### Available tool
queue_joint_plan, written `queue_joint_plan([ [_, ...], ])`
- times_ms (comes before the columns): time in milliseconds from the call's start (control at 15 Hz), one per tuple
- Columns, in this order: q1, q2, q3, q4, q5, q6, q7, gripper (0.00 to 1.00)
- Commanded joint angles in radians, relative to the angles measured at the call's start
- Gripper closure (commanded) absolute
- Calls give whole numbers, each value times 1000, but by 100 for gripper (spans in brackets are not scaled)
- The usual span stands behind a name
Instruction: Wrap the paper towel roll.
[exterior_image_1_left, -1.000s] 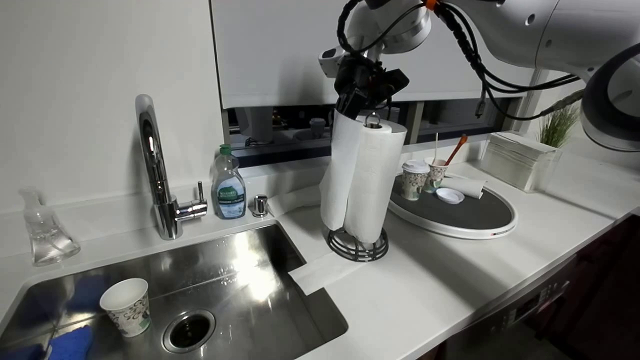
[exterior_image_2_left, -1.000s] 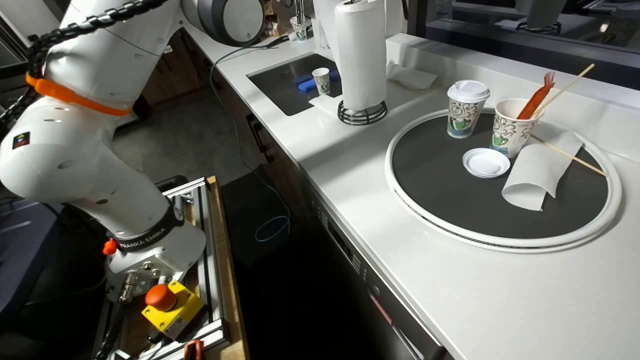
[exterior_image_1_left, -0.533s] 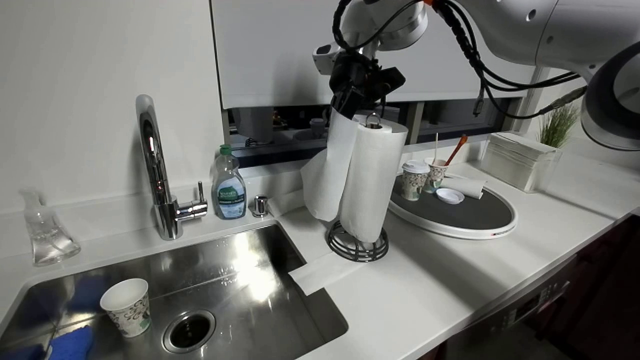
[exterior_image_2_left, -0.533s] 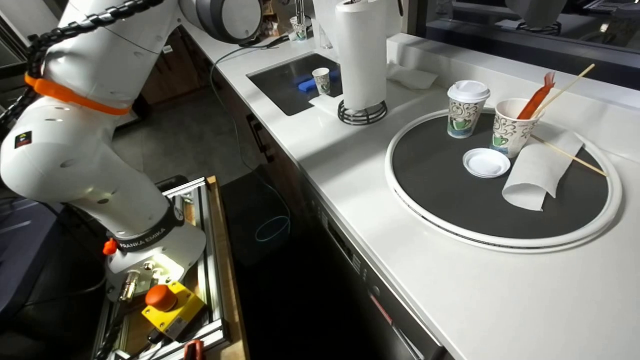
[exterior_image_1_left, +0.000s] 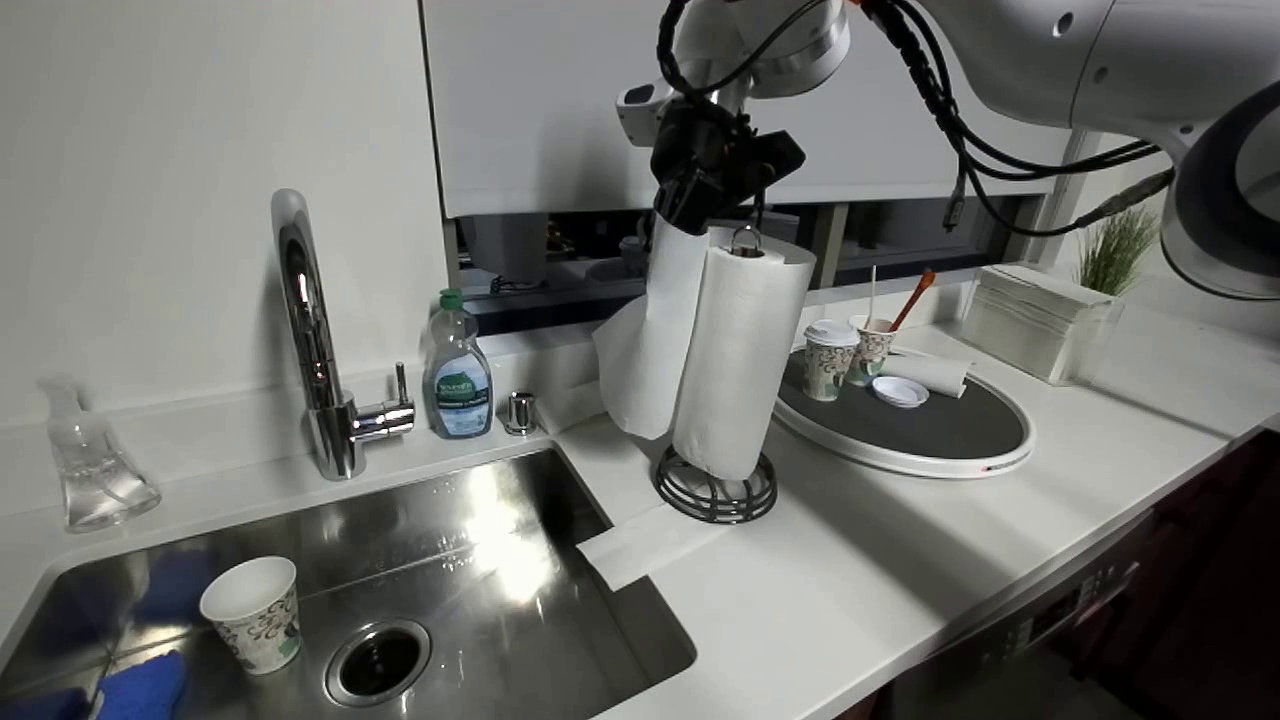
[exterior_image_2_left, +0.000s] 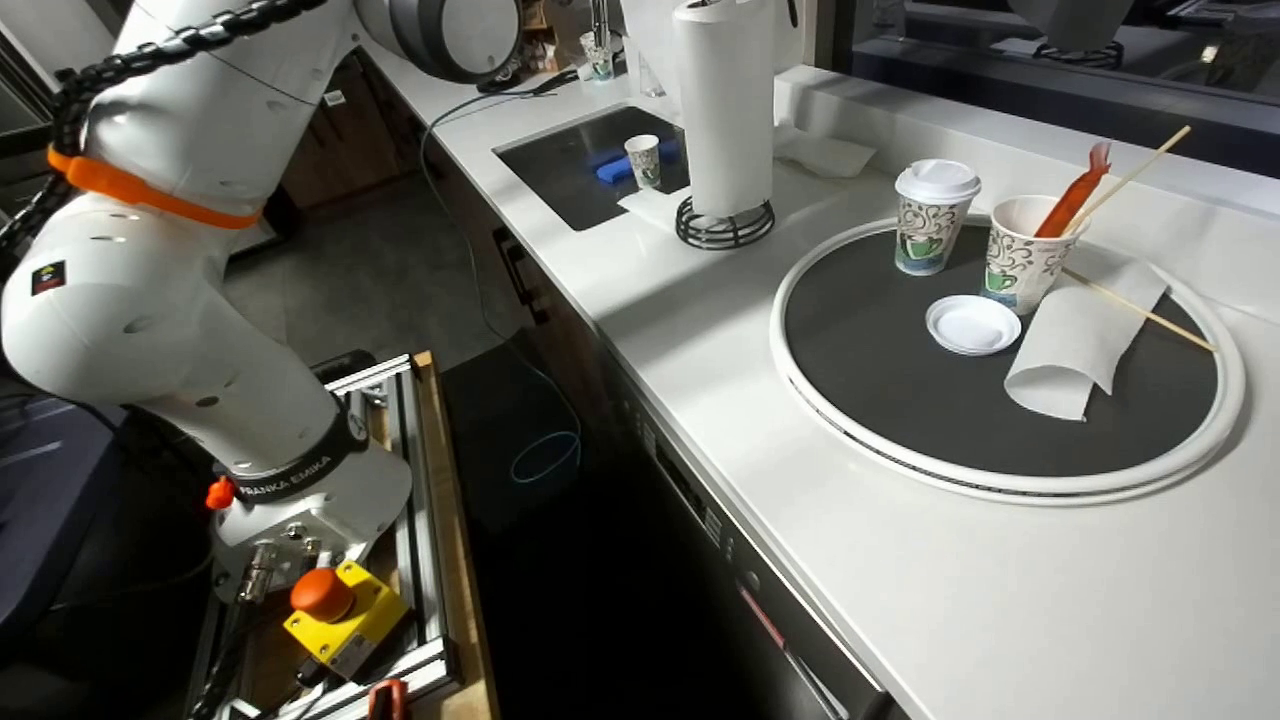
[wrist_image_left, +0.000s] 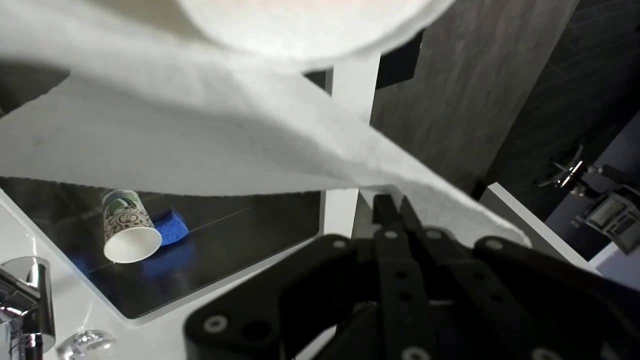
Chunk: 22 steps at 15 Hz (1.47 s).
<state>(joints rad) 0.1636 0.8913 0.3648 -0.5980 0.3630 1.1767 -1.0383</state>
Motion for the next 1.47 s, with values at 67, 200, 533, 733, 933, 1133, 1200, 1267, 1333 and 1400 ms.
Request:
queue_joint_plan([
  [67,28,-43,-3,-58,-1,-83,125,100],
  [200,42,-63,8,-84,28,-98,214,100],
  [533,37,-108,17,-186,104,-61,441,100],
  [733,5,-135,18,-288,146,-86,530,100],
  [933,-42,-184,15,-439,185,-74,557,100],
  [1133,-89,-243,15,-549,204,-81,560,100],
  [1200,-106,-270,9,-590,211,-68,568,100],
  [1267,-118,-294,7,-629,216,-55,566,100],
  [1333,-131,-318,5,-668,214,-43,556,100],
  [1400,-143,-345,1,-707,209,-24,551,74],
])
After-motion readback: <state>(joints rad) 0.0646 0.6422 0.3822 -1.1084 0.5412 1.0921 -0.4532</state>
